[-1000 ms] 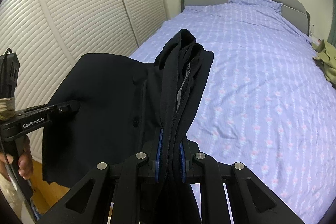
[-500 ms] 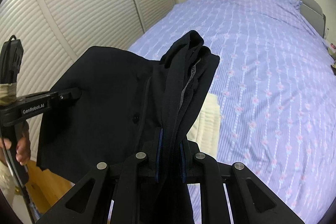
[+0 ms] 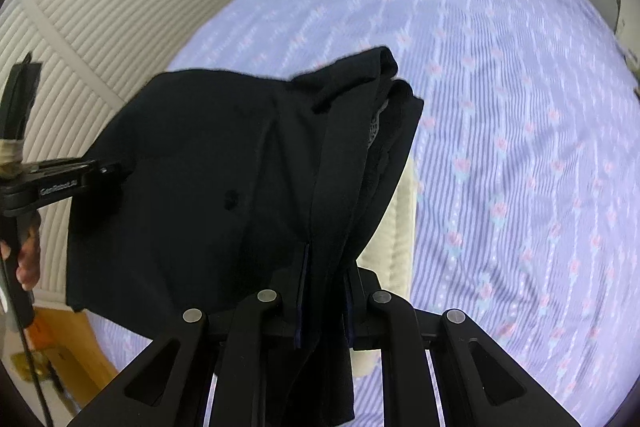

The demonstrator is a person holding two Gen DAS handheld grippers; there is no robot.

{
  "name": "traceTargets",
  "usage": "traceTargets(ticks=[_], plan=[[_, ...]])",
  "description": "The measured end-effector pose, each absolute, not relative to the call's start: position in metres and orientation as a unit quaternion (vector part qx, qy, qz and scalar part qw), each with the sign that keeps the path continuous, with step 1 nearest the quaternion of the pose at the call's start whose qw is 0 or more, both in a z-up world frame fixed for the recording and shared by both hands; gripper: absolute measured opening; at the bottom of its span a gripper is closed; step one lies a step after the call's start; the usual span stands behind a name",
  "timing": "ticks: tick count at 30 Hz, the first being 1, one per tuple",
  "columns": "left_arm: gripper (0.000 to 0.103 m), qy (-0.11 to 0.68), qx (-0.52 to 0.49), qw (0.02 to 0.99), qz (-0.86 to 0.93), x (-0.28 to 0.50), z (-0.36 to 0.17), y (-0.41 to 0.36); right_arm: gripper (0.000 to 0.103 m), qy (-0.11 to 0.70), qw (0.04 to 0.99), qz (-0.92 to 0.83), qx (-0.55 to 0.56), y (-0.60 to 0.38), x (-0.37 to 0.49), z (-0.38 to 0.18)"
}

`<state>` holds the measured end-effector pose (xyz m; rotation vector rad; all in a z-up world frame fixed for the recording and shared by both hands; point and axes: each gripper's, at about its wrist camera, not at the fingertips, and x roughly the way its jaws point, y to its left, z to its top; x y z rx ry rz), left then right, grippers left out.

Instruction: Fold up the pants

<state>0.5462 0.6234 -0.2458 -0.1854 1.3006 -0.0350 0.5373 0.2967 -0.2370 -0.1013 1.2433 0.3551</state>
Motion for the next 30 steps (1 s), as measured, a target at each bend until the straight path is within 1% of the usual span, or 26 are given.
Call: traceTargets(ticks=[1, 2, 4, 6, 7, 9, 10, 11, 15, 16, 17, 18, 19, 22, 23, 24, 25, 27, 29, 30], plan=[[0.024, 0.607, -0.077, 0.791, -0.012, 0.544, -0.247, 0.622, 0.016, 0.582, 0.795, 0.164, -0.047, 0.294, 0.536, -0.24], [0.031, 0.61, -0.063, 0.79, -0.004, 0.544, -0.248, 0.619, 0.017, 0.588, 0.791, 0.161, -0.051, 0.293, 0.536, -0.243], [0.04, 0.613, -0.026, 0.789, 0.025, 0.543, -0.246, 0.613, 0.025, 0.596, 0.786, 0.153, -0.061, 0.291, 0.534, -0.247], [0.04, 0.604, 0.006, 0.795, 0.054, 0.538, -0.24, 0.613, 0.038, 0.601, 0.785, 0.135, -0.068, 0.286, 0.535, -0.247], [0.042, 0.6, 0.015, 0.797, 0.064, 0.537, -0.239, 0.616, 0.042, 0.601, 0.786, 0.129, -0.062, 0.281, 0.532, -0.244], [0.045, 0.59, 0.034, 0.803, 0.077, 0.527, -0.226, 0.614, 0.043, 0.592, 0.796, 0.102, -0.07, 0.268, 0.525, -0.235], [0.048, 0.584, 0.038, 0.807, 0.076, 0.521, -0.22, 0.612, 0.043, 0.581, 0.805, 0.088, -0.077, 0.259, 0.519, -0.227], [0.051, 0.578, 0.046, 0.811, 0.077, 0.514, -0.213, 0.607, 0.047, 0.577, 0.809, 0.08, -0.08, 0.257, 0.523, -0.22], [0.057, 0.532, 0.067, 0.841, 0.072, 0.473, -0.172, 0.564, 0.05, 0.546, 0.832, 0.084, -0.055, 0.23, 0.501, -0.184], [0.063, 0.523, 0.061, 0.847, 0.072, 0.465, -0.161, 0.554, 0.053, 0.533, 0.84, 0.089, -0.05, 0.221, 0.491, -0.17], [0.067, 0.515, 0.055, 0.852, 0.071, 0.458, -0.152, 0.546, 0.064, 0.525, 0.844, 0.093, -0.048, 0.224, 0.488, -0.164], [0.068, 0.503, 0.044, 0.861, 0.068, 0.449, -0.139, 0.535, 0.073, 0.51, 0.854, 0.098, -0.043, 0.214, 0.475, -0.149], [0.07, 0.495, 0.035, 0.866, 0.064, 0.442, -0.129, 0.527, 0.075, 0.497, 0.861, 0.1, -0.042, 0.207, 0.467, -0.138], [0.077, 0.472, 0.014, 0.88, 0.055, 0.413, -0.098, 0.494, 0.078, 0.469, 0.876, 0.105, -0.047, 0.192, 0.445, -0.108], [0.082, 0.462, 0.011, 0.885, 0.052, 0.401, -0.086, 0.479, 0.082, 0.46, 0.88, 0.108, -0.048, 0.186, 0.437, -0.098], [0.085, 0.456, 0.008, 0.888, 0.054, 0.392, -0.077, 0.467, 0.086, 0.453, 0.883, 0.109, -0.049, 0.176, 0.427, -0.088], [0.088, 0.45, 0.007, 0.891, 0.055, 0.382, -0.069, 0.454, 0.088, 0.446, 0.887, 0.111, -0.049, 0.167, 0.416, -0.078], [0.089, 0.438, 0.009, 0.898, 0.054, 0.365, -0.057, 0.431, 0.088, 0.433, 0.893, 0.115, -0.049, 0.147, 0.39, -0.059], [0.094, 0.428, 0.004, 0.902, 0.052, 0.342, -0.043, 0.4, 0.088, 0.425, 0.896, 0.117, -0.047, 0.128, 0.372, -0.046], [0.095, 0.425, -0.003, 0.904, 0.048, 0.332, -0.036, 0.387, 0.088, 0.421, 0.898, 0.119, -0.046, 0.118, 0.36, -0.038]])
